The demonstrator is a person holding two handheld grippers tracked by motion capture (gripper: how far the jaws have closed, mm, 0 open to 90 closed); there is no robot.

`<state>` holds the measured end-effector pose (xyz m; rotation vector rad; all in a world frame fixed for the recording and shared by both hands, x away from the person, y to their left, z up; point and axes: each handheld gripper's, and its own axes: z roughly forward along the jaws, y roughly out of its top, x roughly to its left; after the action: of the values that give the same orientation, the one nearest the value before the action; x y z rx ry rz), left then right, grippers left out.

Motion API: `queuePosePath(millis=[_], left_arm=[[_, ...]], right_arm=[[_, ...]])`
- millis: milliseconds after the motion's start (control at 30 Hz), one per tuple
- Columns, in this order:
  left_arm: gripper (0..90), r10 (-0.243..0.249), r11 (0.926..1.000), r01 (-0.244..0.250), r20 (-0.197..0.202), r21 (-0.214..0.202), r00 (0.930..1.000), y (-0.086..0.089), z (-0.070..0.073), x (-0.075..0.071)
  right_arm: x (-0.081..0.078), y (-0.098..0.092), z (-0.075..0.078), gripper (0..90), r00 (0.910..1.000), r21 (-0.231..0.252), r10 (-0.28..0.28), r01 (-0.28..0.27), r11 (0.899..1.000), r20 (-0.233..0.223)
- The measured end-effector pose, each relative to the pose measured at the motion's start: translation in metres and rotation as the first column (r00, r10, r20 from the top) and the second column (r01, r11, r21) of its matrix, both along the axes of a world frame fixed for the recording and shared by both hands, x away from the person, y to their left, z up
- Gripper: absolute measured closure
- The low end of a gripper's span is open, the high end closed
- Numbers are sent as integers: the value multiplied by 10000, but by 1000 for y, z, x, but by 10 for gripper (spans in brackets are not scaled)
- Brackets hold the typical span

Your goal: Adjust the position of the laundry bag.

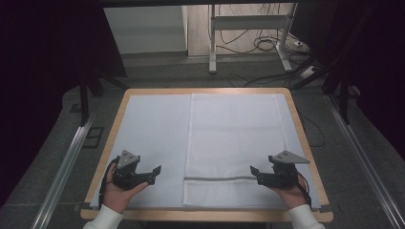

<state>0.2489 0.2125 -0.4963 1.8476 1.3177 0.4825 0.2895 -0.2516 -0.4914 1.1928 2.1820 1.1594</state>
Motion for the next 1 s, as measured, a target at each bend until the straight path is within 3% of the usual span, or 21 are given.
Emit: queuePosePath(millis=[300, 433, 600, 667, 833, 1000], left_arm=[[150, 142, 9999, -144, -442, -47, 9989, -10, 6, 2], [175, 243, 9996, -235, -481, 167, 9985, -12, 8, 2], [169, 173, 9998, -170, -371, 89, 9992, -13, 9, 5], [162, 56, 9997, -48, -342, 235, 9994, -15, 7, 7], [181, 87, 9999, -80, -925, 83, 9957, -17, 8, 7], [207, -50, 9999, 34, -1068, -150, 9943, -29, 14, 8]], right_arm=[[-3, -9, -2, 171, 9998, -55, -166, 165, 9998, -99], [-5, -12, 1, 163, 9988, 212, -475, 476, 9986, -81], [-5, -12, 0, 163, 9988, 138, -489, 490, 9987, -59], [-4, -12, -1, 162, 9987, 71, -498, 498, 9987, -65], [-3, -14, 0, 156, 9979, 131, -649, 650, 9978, -48], [-3, -19, -1, 156, 9972, 205, -734, 736, 9971, -109]])
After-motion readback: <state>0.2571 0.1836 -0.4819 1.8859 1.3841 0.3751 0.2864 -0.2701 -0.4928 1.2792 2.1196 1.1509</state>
